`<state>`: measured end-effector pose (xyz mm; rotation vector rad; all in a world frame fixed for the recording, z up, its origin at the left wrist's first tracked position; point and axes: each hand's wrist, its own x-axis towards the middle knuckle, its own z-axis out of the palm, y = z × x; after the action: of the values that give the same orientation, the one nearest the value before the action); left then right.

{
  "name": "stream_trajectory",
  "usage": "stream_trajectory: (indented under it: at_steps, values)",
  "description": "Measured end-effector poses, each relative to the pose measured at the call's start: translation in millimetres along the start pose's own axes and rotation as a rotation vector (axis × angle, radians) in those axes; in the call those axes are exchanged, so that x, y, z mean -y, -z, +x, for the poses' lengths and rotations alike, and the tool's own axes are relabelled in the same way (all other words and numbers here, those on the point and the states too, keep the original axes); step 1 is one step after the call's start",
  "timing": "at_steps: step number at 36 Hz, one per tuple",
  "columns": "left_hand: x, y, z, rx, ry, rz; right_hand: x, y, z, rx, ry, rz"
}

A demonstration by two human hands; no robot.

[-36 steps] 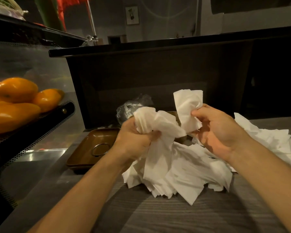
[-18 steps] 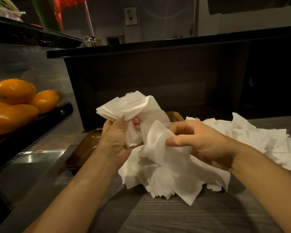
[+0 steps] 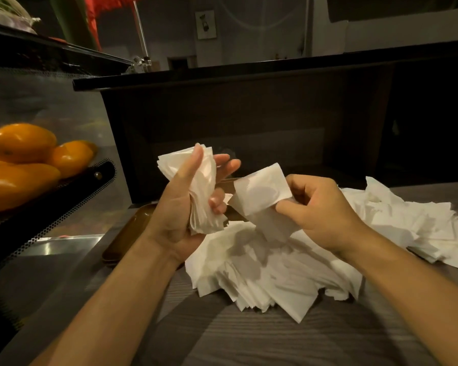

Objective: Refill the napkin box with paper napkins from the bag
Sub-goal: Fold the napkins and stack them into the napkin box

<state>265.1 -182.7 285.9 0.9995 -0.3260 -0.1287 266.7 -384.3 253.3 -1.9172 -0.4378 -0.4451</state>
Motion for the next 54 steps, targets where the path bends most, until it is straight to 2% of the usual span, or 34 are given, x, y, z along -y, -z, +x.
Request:
stream_trajectory:
  at_steps: [2, 4, 7, 12, 15, 21, 24, 28, 34, 39, 42, 44, 46, 48, 50, 54]
  values:
    - [1.4, 5.4, 2.8, -0.102, -0.034, 0.137, -0.3, 0.4, -0.2, 0.013, 0.005, 0.027]
    - [4.9, 8.5, 4.7, -0.219, -0.062, 0.406, -1.4, 1.3, -0.4, 0.029, 0.013, 0.034]
    - [12.1, 7.1, 4.1, -0.253, -0.070, 0.559, -1.2, 3.2, -1.2, 0.054, 0.048, 0.035]
    - [12.0, 7.1, 1.8, -0.140, 0.080, 0.549, -2.2, 7.8, -5.0, 0.093, 0.173, -0.077]
    - [10.1, 4.0, -2.0, -0.108, 0.089, 0.571, -2.9, 9.2, -6.4, 0.072, 0.228, -0.188]
    - [12.8, 2.8, -2.5, -0.082, 0.082, 0.615, -7.2, 7.7, -4.3, 0.088, 0.200, -0.181]
    - [10.0, 8.2, -2.1, -0.001, 0.070, 0.552, -8.0, 7.0, -2.3, 0.096, 0.180, -0.165]
    - [8.8, 10.2, -3.7, 0.090, 0.031, 0.672, -5.3, 9.1, -0.1, 0.079, 0.124, -0.074]
    - [15.2, 4.2, -2.9, -0.064, -0.015, 0.639, 1.5, 9.7, -1.0, 0.099, 0.012, 0.002]
    - [14.7, 6.4, 1.3, -0.235, -0.066, 0.530, 1.1, 17.1, 5.1, -0.135, -0.087, -0.117]
    - [17.2, 6.1, 5.1, -0.349, -0.070, 0.537, 4.8, 21.1, 4.2, -0.176, -0.131, -0.119]
    - [17.9, 4.4, 5.8, -0.393, -0.073, 0.529, 13.6, 23.4, 2.5, -0.124, -0.171, 0.150]
    - [19.5, 2.8, 5.3, -0.415, -0.075, 0.509, 26.7, 25.4, -1.6, 0.052, -0.227, 0.521]
    - [21.9, 1.0, 4.4, -0.441, -0.066, 0.498, 32.7, 21.4, -4.3, 0.189, -0.239, 0.620]
    - [25.2, 0.0, 5.0, -0.422, -0.063, 0.479, 29.0, 9.8, -3.7, 0.197, -0.259, 0.561]
    - [29.8, -4.7, 4.9, -0.391, -0.030, 0.440, 9.5, -9.7, 2.0, 0.057, -0.330, 0.323]
